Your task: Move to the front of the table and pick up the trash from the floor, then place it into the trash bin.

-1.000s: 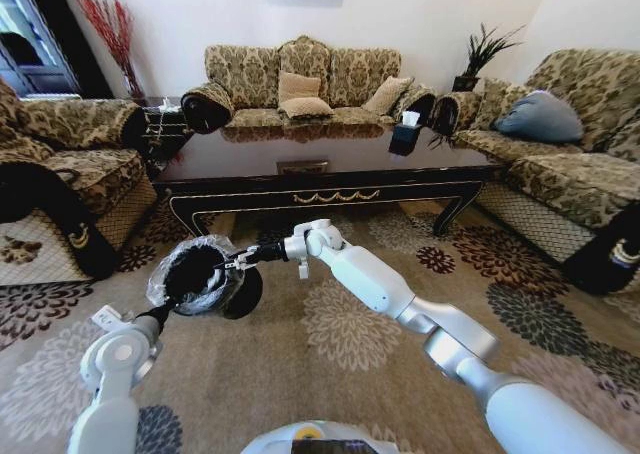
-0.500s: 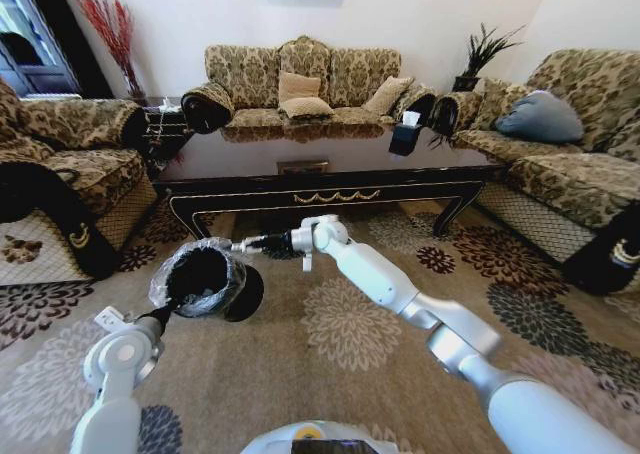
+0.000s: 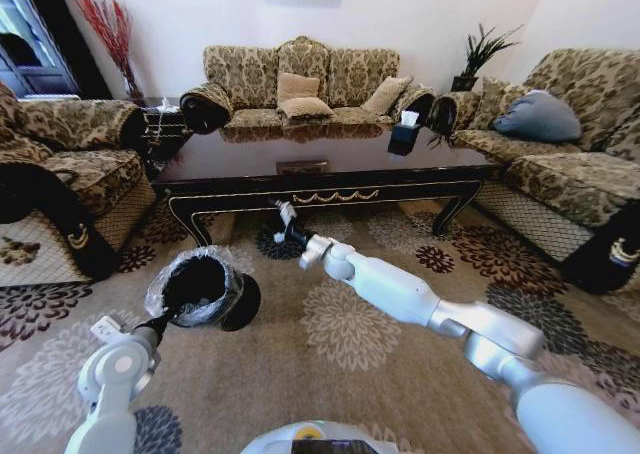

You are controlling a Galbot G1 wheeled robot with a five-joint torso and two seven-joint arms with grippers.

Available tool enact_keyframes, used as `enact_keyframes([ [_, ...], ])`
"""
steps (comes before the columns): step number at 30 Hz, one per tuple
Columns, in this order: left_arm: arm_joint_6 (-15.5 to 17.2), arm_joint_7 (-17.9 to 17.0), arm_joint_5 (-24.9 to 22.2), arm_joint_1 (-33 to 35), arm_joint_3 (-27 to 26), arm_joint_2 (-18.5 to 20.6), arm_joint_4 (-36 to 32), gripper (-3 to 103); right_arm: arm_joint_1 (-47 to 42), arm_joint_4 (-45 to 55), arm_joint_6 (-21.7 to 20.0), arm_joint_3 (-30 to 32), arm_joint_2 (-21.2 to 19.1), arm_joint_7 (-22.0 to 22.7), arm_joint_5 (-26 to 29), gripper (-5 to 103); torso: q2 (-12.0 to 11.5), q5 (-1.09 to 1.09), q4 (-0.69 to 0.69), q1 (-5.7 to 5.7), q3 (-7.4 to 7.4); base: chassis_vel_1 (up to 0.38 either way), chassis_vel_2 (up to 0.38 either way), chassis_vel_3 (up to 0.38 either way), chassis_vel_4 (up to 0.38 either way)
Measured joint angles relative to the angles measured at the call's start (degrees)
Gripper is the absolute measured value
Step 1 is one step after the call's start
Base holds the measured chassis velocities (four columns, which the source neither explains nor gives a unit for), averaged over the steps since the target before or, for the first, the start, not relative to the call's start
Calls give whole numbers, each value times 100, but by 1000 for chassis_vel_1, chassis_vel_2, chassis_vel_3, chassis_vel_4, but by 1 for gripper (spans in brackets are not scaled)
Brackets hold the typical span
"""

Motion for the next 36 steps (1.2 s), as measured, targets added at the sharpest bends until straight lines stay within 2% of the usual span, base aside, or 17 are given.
enact_keyframes([
  [3,-51,32,193,5,36,-23,187,2,-338,139,-844,562,186,666,1178,100,0,1,-4,0,0,0,0,0,0],
  [4,-79,40,284,3,56,-36,264,2,-507,162,-1072,786,268,851,1367,100,0,0,-4,0,0,0,0,0,0],
  [5,-79,40,284,3,56,-36,264,2,-507,162,-1072,786,268,851,1367,100,0,0,-4,0,0,0,0,0,0],
  [10,-152,61,631,-177,221,-119,627,2,-1375,178,-1873,1563,535,1574,1797,100,0,1,-2,0,0,0,0,0,0],
  [13,-184,28,750,-319,279,-145,819,2,-1614,206,-2101,1786,554,1774,1936,100,0,2,-5,0,0,0,0,0,0],
  [16,-203,-81,845,-497,346,-149,1083,2,-1856,271,-2340,2109,603,2009,2297,100,0,1,-4,0,0,0,0,0,0],
  [19,-204,-131,852,-604,379,-142,1195,2,-1944,311,-2446,2262,639,2132,2511,100,0,0,-2,0,0,0,0,0,0],
  [28,-196,-345,749,-810,417,-27,1370,0,-2048,357,-2462,2401,593,2155,2541,100,0,1,-2,0,0,0,0,0,0],
  [29,-179,-364,697,-810,417,-18,1353,5,-2051,356,-2462,2405,591,2148,2551,100,0,1,-3,0,0,0,0,0,0],
  [30,-164,-401,655,-808,417,-16,1328,5,-2052,353,-2462,2406,591,2145,2553,100,0,1,-3,0,0,0,0,0,0],
  [31,-132,-458,555,-793,406,-8,1262,15,-2052,338,-2462,2406,597,2139,2554,100,0,3,-4,0,0,0,0,0,0],
  [33,-120,-508,482,-769,392,-2,1208,15,-2052,328,-2461,2404,605,2135,2551,100,0,3,-4,0,0,0,0,0,0],
  [36,-31,-638,269,-625,314,27,990,32,-2052,299,-2426,2384,637,2101,2492,100,0,2,-3,0,0,0,0,0,0],
])
